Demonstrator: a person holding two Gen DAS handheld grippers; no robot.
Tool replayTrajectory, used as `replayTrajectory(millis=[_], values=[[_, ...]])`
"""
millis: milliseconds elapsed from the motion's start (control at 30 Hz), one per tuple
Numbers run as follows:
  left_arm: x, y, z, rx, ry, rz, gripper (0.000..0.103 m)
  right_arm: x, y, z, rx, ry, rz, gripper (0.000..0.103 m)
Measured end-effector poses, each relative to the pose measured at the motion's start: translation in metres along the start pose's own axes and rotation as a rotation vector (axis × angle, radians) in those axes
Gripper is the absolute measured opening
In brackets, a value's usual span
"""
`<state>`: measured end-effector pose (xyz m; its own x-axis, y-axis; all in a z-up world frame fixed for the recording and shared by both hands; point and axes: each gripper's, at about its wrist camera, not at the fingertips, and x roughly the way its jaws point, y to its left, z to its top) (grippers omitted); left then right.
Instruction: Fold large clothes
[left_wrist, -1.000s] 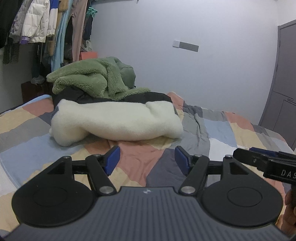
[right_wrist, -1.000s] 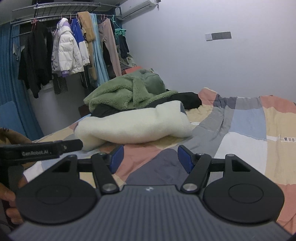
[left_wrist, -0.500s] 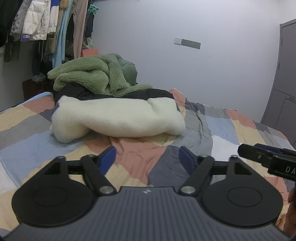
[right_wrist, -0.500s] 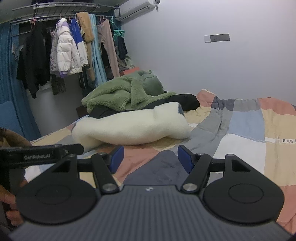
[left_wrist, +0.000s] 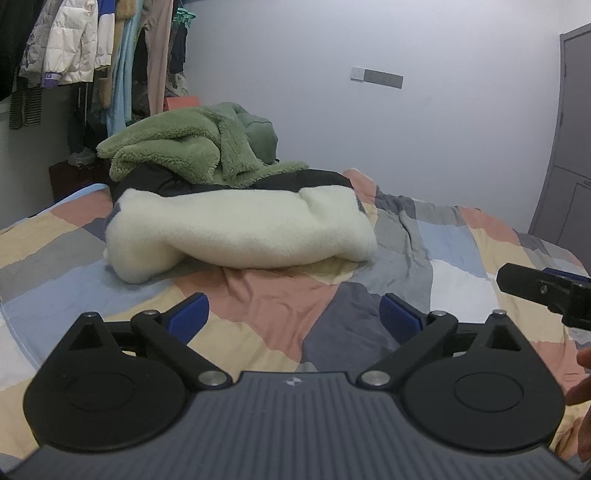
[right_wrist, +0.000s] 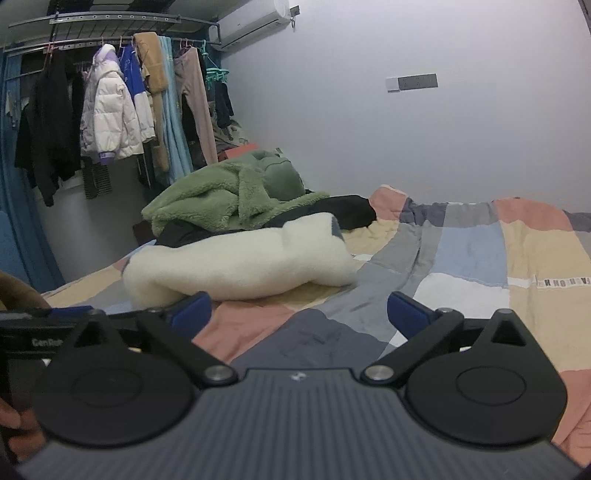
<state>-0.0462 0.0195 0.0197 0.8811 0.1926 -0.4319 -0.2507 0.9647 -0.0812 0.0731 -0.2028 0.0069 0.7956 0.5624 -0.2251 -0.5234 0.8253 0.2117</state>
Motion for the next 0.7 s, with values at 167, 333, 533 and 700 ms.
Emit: replayTrajectory(millis=[167,333,533,700], values=[[0.0007,0.0009,-0.0009,-0.004,0.0,0.011,0.102,0.0013,0.0,0.0002,-0.005,0.009,-0.012,0.103],[0.0019,0.0027,-0.0014,-0.016,0.013,0.018,0.102,0.0027,0.0004,-0.0006,-0.008,0.021,-0.006,0.103],[0.0012,0.0034,-0.0003,-0.018,0.012,0.029,0.102,0.0055,0.0003,-0.0011,-0.01,0.032,-0.012,0.103],[-0.0004,0.0042,0.0,-0.014,0.007,0.028,0.102,0.0062,0.0008,-0.0014,-0.009,0.033,-0.017,0.103]])
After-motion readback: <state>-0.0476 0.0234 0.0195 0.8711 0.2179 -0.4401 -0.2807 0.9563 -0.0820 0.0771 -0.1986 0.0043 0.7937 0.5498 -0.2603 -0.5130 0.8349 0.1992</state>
